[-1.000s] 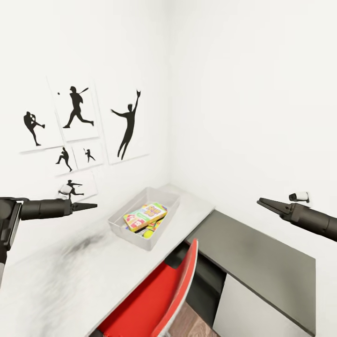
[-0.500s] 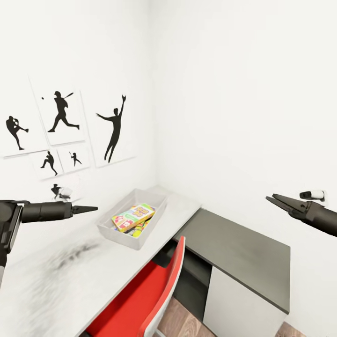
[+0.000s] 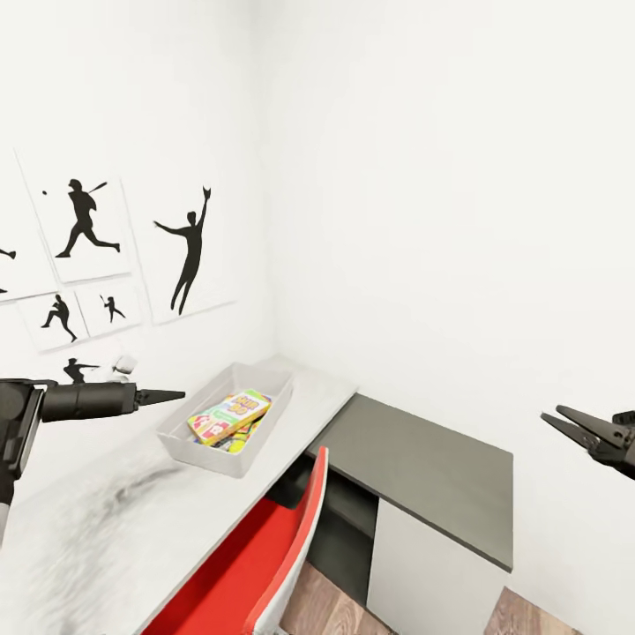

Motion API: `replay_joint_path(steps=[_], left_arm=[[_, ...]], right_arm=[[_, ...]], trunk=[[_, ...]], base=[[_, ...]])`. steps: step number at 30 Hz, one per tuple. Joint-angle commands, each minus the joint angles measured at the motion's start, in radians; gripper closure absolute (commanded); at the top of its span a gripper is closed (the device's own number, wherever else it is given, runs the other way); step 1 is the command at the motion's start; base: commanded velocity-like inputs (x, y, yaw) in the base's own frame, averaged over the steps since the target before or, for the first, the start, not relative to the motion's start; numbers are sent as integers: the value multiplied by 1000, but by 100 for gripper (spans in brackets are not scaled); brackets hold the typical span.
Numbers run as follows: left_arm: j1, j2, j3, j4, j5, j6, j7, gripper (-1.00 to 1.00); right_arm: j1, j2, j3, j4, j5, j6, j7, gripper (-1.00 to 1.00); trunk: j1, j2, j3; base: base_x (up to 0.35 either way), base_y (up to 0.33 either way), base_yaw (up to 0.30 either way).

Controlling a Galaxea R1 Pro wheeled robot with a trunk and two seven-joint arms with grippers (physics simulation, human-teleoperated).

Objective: Put all the toys in the child's room - the three board games (two on the bed and one on the table), the two jigsaw puzzles on the table, and the tennis ball on the table - inside the toy box on the table in the child's room.

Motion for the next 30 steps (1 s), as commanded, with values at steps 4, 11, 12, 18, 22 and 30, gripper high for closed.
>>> replay_joint_path(steps=[4,11,12,18,22,30], left_arm=[[0,-4,0,-6,-11,10,-9,-100],[2,-5,0,-7,-11,10,-9,-100],[2,-5,0,-7,-11,10,-9,-100],[2,-5,0,-7,-11,10,-9,-100],[2,-5,0,-7,-11,10,-9,-100],[2,-6,-2,-8,-11,10,-9,-100]], right_arm=[[30,-1,-37,47,3,-18,5,-100],[40,-4,-53,144,8,-52,30,-100],[40,-4,-54,149,8,-56,32,-100],[42,-4,-55,168,13,-72,39,-100],[42,-5,-55,170,13,-73,40,-100],[42,-6,-56,172,11,-73,40,-100]], trunk=[[0,-1,6],[0,-1,16],[0,-1,18],[0,-1,27],[0,-1,33],[0,-1,45]], base=[[-258,0,-180],[-288,0,-180],[-219,-5,-181],[-87,-46,-183],[-18,-68,-185],[-12,-74,-186]])
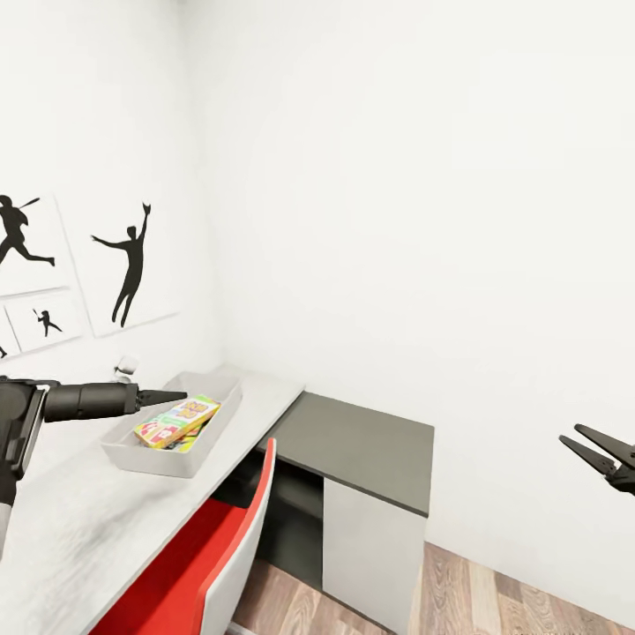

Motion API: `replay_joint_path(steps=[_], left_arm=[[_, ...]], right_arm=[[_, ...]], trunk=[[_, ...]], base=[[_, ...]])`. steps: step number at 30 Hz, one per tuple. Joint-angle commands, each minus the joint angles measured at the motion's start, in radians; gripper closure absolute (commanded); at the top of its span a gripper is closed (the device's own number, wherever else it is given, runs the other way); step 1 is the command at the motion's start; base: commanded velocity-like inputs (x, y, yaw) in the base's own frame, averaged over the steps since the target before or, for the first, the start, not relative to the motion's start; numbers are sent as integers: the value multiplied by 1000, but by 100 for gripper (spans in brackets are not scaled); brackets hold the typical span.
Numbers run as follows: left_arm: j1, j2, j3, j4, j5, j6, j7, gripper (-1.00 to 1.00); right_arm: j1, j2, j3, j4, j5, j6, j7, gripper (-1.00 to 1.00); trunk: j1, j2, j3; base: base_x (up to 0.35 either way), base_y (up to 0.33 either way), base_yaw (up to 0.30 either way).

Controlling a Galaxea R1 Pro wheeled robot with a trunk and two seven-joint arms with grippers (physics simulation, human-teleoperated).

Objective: Put all the toys in the child's room - the three board games (two on the bed and one on the table), the two jigsaw puzzles on the table, and the tennis ball on the table - inside the toy box on the table in the child's room.

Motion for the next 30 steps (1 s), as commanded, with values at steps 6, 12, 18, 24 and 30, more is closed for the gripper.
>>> replay_joint_path(steps=[6,12,18,24,30], left_arm=[[-1,0,1,-2,-10,10,-9,-100],[0,0,1,-2,-10,10,-9,-100],[0,0,1,-2,-10,10,-9,-100],[0,0,1,-2,-11,10,-9,-100],[1,0,1,-1,-10,10,-9,-100]], right_arm=[[-1,0,1,1,-2,5,2,-100],[-1,0,1,8,-1,5,2,-100],[-1,0,1,18,0,5,2,-100],[-1,0,1,23,-1,4,2,-100],[-1,1,2,24,-2,3,2,-100]], trunk=[[0,-1,8],[0,-1,17],[0,-1,26],[0,-1,35],[0,-1,44]], base=[[-108,-150,-187],[-168,-220,-187],[-178,-233,-187],[-152,-232,-187],[-32,-112,-187]])
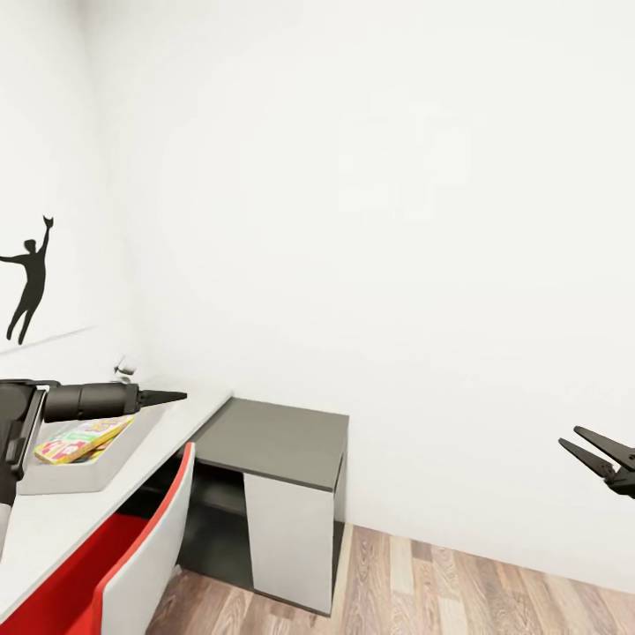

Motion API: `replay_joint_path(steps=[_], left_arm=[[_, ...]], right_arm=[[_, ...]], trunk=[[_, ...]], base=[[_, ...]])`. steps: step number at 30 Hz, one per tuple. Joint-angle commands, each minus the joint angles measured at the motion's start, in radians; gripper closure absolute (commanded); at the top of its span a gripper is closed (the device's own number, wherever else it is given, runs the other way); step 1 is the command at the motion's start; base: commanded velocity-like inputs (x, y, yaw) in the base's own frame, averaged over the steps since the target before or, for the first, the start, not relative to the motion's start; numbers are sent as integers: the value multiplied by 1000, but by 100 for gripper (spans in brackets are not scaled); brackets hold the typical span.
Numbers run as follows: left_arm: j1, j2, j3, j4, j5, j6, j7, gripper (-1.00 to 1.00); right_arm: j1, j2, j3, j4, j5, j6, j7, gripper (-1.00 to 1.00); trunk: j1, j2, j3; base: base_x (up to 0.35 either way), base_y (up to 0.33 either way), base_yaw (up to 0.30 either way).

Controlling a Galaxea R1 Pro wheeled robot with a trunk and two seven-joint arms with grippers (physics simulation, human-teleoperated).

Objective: Put all the toys in the child's room - the three board games (two on the bed and one on the table), the two jigsaw puzzles on the table, and the tennis ball on the table - inside the toy box on the table in the child's room.

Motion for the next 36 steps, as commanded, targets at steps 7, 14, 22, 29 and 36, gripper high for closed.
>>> replay_joint_path(steps=[7,14,22,29,36], left_arm=[[1,0,1,-1,-11,10,-9,-100],[2,0,1,-1,-11,10,-9,-100],[2,0,1,0,-11,10,-9,-100],[3,0,1,1,-12,10,-9,-100],[3,-1,0,1,-13,10,-9,-100]], right_arm=[[-1,-1,0,1,-1,5,1,-100],[-1,1,0,2,-1,5,-2,-100],[-1,1,2,2,-1,4,-3,-100],[-1,2,5,2,-1,2,-9,-100],[-1,2,10,27,6,0,-11,-100]], trunk=[[0,-1,10],[0,-1,20],[0,-1,31],[0,-1,40],[0,-1,50]], base=[[-4,-15,-190],[0,-1,-196],[0,59,-198],[0,250,-199],[2,272,-196]])
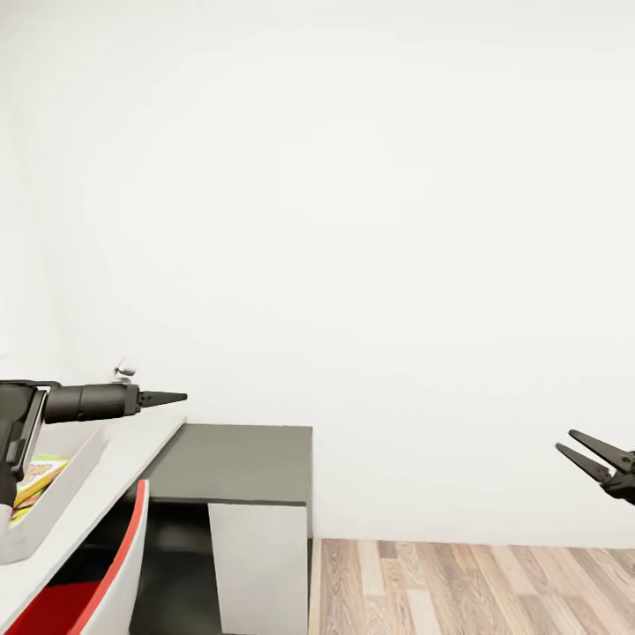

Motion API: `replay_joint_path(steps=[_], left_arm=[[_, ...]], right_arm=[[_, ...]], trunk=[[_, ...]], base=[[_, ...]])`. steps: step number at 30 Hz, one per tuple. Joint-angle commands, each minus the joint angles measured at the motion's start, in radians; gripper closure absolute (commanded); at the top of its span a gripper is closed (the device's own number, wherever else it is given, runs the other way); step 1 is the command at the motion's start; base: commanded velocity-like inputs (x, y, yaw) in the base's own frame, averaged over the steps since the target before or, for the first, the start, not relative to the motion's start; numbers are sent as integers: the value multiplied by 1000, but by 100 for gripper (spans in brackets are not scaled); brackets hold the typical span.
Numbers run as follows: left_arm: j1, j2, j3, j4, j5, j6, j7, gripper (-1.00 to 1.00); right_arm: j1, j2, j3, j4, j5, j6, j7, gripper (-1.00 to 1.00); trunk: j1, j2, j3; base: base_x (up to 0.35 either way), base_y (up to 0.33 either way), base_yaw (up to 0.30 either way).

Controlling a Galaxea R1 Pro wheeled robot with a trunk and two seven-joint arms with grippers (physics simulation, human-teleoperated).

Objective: Put all the toys in the child's room - the three board games (two on the bed and one on the table), the two jigsaw puzzles on the table, and the tennis ball on the table - inside the toy box on the table in the child's room.

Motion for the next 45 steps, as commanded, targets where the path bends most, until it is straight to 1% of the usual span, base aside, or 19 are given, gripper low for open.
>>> replay_joint_path(steps=[1,6,10,13,15,18,20,23,24,26,28,31,33,34,38,41,42,44,45], left_arm=[[0,0,1,0,-11,10,-9,-100],[0,-2,-1,4,-11,10,-9,-100],[12,-35,-15,16,-19,9,-9,-100],[41,-83,-46,20,-26,9,-9,-100],[49,-100,-68,22,-33,7,-9,-100],[62,-130,-116,30,-54,3,52,-100],[74,-152,-140,53,-73,0,127,-100],[90,-206,-158,142,-89,-17,289,-100],[91,-212,-159,161,-90,-26,314,-100],[95,-232,-163,252,-90,-78,404,-100],[96,-239,-163,300,-89,-108,441,-100],[98,-248,-163,439,-87,-189,525,-100],[99,-249,-163,505,-86,-229,563,-100],[99,-251,-162,574,-85,-272,607,-100],[100,-253,-160,783,-81,-403,757,-100],[107,-254,-159,920,-75,-496,877,-100],[115,-256,-158,982,-66,-545,941,-100],[127,-260,-158,1033,-48,-596,1007,-100],[144,-264,-158,1069,-23,-645,1076,-100]], right_arm=[[-1,0,0,4,3,5,1,-100],[-1,2,0,19,58,4,0,-100],[-2,7,6,21,137,2,-5,-100],[-2,36,63,19,220,-1,-41,-100],[-2,55,95,19,250,-2,-68,-100],[-2,104,157,18,300,-3,-143,-100],[-2,143,197,19,329,-6,-217,-100],[-2,213,267,22,367,-48,-381,-100],[-2,222,280,22,371,-57,-407,-100],[-2,255,354,29,379,-78,-518,-100],[-2,266,391,34,382,-84,-572,-100],[-1,280,470,73,384,-102,-712,-100],[-1,282,496,115,384,-121,-769,-100],[-1,285,520,171,385,-151,-822,-100],[-1,288,569,388,386,-279,-933,-100],[-1,289,593,547,389,-376,-966,-100],[-1,289,608,623,389,-431,-975,-100],[-1,290,623,697,390,-491,-981,-100],[-1,290,640,764,390,-551,-985,-100]], trunk=[[0,-1,1],[0,-1,5],[0,-1,5],[0,-1,5],[0,-1,6],[0,-1,6],[0,-1,6],[0,-1,6],[0,-1,6],[0,-1,6],[0,-1,6],[0,-1,6],[0,-1,6],[0,-1,6],[0,-1,3],[0,-1,0],[0,-1,-2],[0,-1,-4],[0,-1,-6]], base=[[25,181,-176],[34,74,-101],[9,17,-23],[3,5,-7],[1,2,-3],[1,1,-2],[0,0,0],[0,0,0],[0,0,0],[0,0,0],[0,0,0],[0,0,0],[0,0,0],[0,0,0],[0,0,-46],[0,0,-110],[-11,0,-128],[-54,0,-131],[-150,0,-135]])
